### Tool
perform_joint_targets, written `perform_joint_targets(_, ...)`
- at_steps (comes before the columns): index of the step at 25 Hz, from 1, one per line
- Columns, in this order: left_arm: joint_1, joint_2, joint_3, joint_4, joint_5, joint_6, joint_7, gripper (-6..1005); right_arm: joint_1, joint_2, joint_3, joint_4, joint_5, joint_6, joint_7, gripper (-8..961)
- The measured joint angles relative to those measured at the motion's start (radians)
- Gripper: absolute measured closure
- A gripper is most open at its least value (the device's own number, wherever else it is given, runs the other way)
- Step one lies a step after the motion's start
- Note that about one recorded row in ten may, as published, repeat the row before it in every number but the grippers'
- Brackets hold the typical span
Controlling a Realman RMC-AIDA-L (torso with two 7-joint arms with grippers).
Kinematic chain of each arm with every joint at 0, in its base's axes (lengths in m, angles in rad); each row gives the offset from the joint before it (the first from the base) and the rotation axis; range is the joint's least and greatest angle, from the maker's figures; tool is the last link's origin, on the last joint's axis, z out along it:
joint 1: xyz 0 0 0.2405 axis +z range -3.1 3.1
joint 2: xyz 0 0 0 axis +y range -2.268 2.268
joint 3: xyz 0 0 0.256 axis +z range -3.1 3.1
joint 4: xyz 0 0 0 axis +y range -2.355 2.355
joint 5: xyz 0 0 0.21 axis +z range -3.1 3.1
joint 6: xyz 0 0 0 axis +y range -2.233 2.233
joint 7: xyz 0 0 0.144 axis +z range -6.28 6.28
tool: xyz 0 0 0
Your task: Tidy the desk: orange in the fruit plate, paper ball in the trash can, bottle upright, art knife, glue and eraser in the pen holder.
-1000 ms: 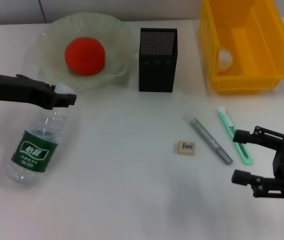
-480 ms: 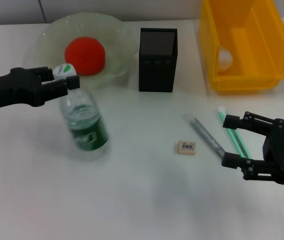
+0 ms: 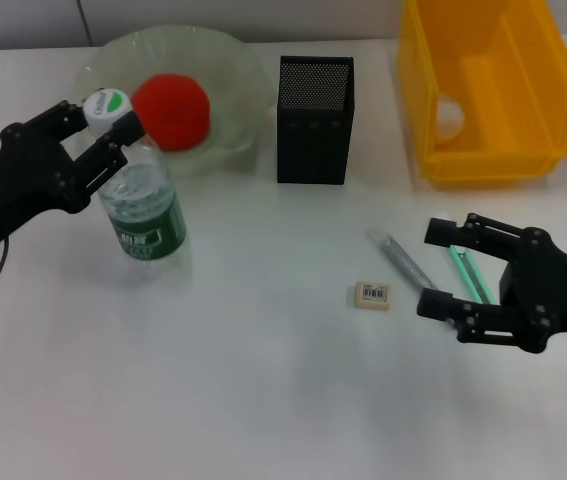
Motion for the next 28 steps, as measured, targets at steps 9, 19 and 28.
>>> perform_joint_targets(9, -0.028, -0.007, -0.001, -0.264, -0.190, 0.012, 0.415, 467, 0.029, 0.003, -0.002, 0.046, 0.000, 0.041, -0.007, 100)
perform_joint_targets(19, -0.053, -0.011, -0.002, -0.369, -0.275, -0.002, 0.570, 447, 0.044, 0.005, -0.002, 0.069, 0.000, 0.062, -0.011, 100)
perform_joint_targets(28, 0.051, 0.001, -0.015, -0.326, -0.311, 0.223, 0.501, 235, 0.034, 0.005, 0.017, 0.066, 0.005, 0.056, -0.012, 101)
